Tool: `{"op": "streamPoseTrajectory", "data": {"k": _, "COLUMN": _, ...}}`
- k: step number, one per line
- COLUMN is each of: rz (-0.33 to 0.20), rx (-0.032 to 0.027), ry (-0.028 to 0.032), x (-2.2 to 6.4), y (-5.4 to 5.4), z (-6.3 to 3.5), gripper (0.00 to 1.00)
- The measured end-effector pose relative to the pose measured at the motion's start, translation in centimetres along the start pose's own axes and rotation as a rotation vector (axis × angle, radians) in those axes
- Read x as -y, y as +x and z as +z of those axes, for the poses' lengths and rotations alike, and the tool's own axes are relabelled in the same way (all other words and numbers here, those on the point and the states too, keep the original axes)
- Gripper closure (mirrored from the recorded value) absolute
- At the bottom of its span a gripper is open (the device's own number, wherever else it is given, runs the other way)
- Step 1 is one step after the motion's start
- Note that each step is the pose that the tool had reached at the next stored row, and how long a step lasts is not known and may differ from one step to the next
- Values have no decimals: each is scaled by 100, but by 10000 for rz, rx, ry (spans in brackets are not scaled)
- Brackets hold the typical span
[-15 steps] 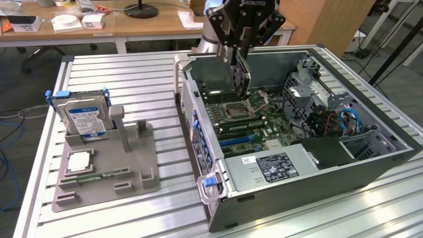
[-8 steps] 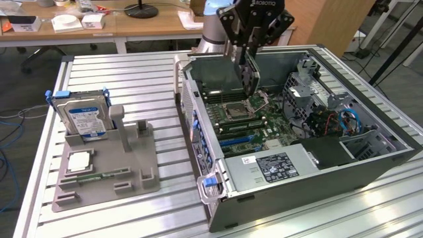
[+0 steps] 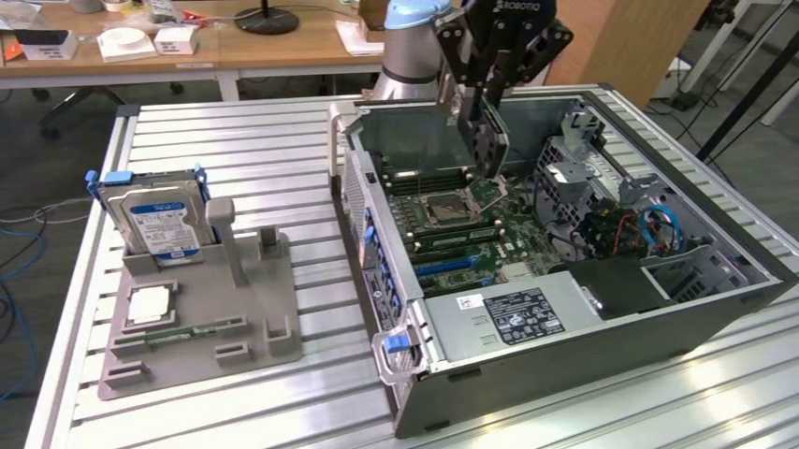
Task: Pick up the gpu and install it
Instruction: 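Insert the gpu into the slot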
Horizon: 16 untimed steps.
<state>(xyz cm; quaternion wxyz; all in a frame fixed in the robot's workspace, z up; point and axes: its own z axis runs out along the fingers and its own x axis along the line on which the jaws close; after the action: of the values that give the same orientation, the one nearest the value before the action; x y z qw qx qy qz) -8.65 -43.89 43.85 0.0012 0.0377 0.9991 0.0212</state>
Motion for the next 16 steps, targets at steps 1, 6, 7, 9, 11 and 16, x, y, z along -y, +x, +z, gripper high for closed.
{"op": "streamPoseTrajectory", "data": {"k": 1, "rz": -1, "rx": 0, "ry": 1, "x": -3, "y": -23, "z": 0, "gripper": 74}}
{"op": "streamPoseTrajectory", "data": {"k": 6, "rz": 1, "rx": 0, "ry": 1, "x": -16, "y": -138, "z": 0, "gripper": 74}}
{"op": "streamPoseTrajectory", "data": {"k": 7, "rz": 0, "rx": 0, "ry": 1, "x": -19, "y": -161, "z": 1, "gripper": 74}}
{"op": "streamPoseTrajectory", "data": {"k": 9, "rz": 0, "rx": 0, "ry": 0, "x": -25, "y": -207, "z": 1, "gripper": 74}}
{"op": "streamPoseTrajectory", "data": {"k": 11, "rz": 0, "rx": 0, "ry": 1, "x": -30, "y": -250, "z": 1, "gripper": 74}}
{"op": "streamPoseTrajectory", "data": {"k": 16, "rz": 0, "rx": 0, "ry": 0, "x": -44, "y": -361, "z": 2, "gripper": 74}}
